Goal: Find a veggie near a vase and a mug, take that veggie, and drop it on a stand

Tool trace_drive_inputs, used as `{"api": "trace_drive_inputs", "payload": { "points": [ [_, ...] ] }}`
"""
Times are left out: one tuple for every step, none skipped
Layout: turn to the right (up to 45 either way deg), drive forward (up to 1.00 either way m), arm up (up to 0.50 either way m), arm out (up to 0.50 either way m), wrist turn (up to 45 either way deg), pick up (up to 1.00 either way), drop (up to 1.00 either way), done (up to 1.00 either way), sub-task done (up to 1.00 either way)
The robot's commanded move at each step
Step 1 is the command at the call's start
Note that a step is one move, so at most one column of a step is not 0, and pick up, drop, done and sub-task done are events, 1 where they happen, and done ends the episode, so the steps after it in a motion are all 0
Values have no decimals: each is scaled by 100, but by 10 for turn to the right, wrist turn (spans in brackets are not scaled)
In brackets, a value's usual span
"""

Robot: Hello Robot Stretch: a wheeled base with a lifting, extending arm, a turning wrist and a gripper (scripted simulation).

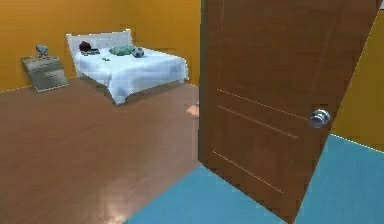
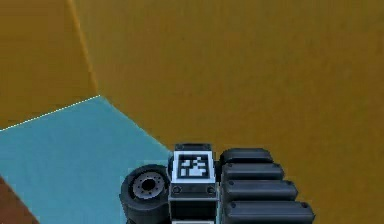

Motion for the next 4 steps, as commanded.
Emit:
{"api": "trace_drive_inputs", "payload": {
  "points": [
    [-330,0,0,0,0,0,0,0,0],
    [0,100,0,0,0,0,0,0,0],
    [0,100,0,0,0,0,0,0,0],
    [0,100,0,0,0,0,0,0,0]
  ]
}}
